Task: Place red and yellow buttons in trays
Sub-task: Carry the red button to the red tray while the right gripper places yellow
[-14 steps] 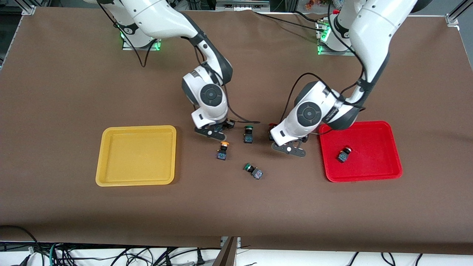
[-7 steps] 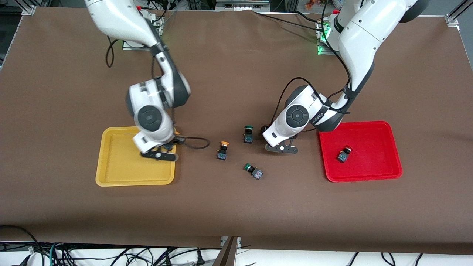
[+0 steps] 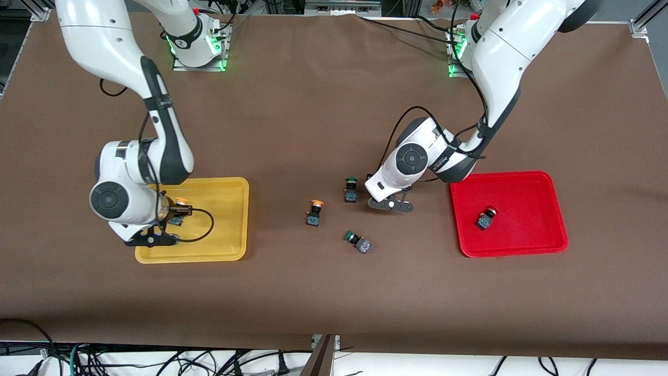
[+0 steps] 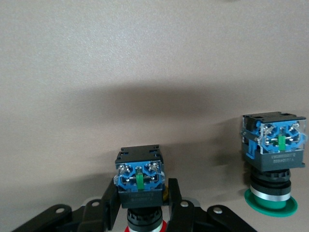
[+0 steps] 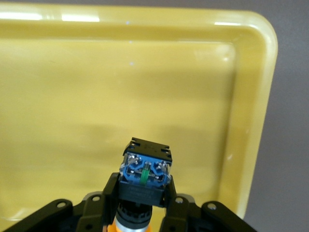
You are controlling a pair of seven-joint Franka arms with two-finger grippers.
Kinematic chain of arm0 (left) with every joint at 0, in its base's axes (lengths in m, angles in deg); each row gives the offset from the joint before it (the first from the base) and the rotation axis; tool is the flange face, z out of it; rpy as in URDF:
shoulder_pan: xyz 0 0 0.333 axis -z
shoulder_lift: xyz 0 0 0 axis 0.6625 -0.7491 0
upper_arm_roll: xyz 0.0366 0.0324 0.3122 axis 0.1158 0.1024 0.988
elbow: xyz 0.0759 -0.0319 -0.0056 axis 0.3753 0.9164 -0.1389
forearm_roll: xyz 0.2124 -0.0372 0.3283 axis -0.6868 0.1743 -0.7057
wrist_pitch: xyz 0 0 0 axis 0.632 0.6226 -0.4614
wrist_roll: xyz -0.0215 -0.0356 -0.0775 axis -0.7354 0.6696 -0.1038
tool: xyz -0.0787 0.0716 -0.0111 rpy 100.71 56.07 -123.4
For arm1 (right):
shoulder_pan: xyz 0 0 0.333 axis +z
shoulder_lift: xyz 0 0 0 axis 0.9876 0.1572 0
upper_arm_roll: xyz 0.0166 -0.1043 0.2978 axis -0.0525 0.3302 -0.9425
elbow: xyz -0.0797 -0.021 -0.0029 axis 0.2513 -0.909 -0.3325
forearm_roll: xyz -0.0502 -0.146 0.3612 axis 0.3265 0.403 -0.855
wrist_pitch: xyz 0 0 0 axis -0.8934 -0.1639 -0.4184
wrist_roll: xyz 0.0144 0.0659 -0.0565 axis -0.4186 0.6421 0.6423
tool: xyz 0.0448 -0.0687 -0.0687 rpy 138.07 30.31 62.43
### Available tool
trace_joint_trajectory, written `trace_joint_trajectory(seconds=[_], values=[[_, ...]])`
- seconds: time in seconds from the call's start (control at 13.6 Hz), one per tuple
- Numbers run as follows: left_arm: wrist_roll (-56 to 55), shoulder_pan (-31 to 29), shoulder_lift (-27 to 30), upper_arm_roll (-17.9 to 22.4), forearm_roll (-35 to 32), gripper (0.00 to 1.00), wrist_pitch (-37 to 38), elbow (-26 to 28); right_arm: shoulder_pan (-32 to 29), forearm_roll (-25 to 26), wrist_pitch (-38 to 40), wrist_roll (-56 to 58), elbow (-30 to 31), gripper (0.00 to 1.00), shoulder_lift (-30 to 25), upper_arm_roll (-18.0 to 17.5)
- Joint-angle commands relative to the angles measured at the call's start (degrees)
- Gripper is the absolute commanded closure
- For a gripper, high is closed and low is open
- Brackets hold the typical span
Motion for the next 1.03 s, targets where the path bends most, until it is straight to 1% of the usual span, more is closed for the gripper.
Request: trace_joint_trajectory(seconds=[0.0,0.07,0.15,0.22,0.29,0.37,0.44,0.52,0.59,0.74,0.88,0.96], values=[[-0.21,-0.67,1.64,0.29,-1.38,0.89,0.55,-0.48,-2.56,-6.38,-0.09,6.34,0.33,1.0,2.3,-0.82],[0.06,-2.24,3.48,0.29,-1.38,0.89,2.21,-0.48,-3.0,-8.33,-0.26,8.54,0.33,1.0,3.09,-0.82],[1.8,-4.26,5.15,0.03,-1.38,0.88,5.62,-0.83,-3.18,-9.13,-0.44,9.43,0.24,1.0,3.88,-0.82],[6.69,-6.45,6.91,-0.06,-1.2,0.88,9.91,-1.7,-3.18,-9.14,-0.7,9.44,0.06,0.82,4.32,-0.82],[13.09,-8.21,7.36,0.02,-1.2,0.88,14.48,-3.19,-3.27,-9.14,-0.88,9.44,-0.11,0.26,4.42,-0.82],[18.63,-9.62,7.54,0.46,-1.46,0.88,19.05,-3.9,-3.18,-9.14,-0.53,9.53,-1.42,0.0,4.33,-0.82],[23.3,-11.12,7.54,1.42,-2.08,0.88,21.53,-4.08,-2.84,-9.05,0.26,9.35,-3.61,0.0,4.15,-0.9],[28.31,-13.48,7.98,2.48,-4.43,0.88,22.34,-4.08,-1.96,-9.14,2.0,9.0,-5.37,0.0,3.98,-1.08],[33.67,-16.38,8.42,2.57,-5.41,0.88,23.31,-4.17,-0.13,-9.22,2.98,7.87,-7.04,0.0,3.8,-1.08],[44.48,-21.74,8.51,2.66,-6.47,0.88,23.14,-4.34,4.61,-9.14,3.08,-0.97,-8.72,0.0,3.8,-0.99],[48.82,-25.44,7.9,2.57,-10.67,0.87,22.18,-4.26,9.79,-8.96,2.29,-13.0,-8.99,0.0,3.8,-1.08],[49.36,-25.98,7.72,2.57,-12.87,0.86,21.39,-4.26,12.26,-8.96,1.07,-17.76,-10.12,0.0,4.06,-1.08]])
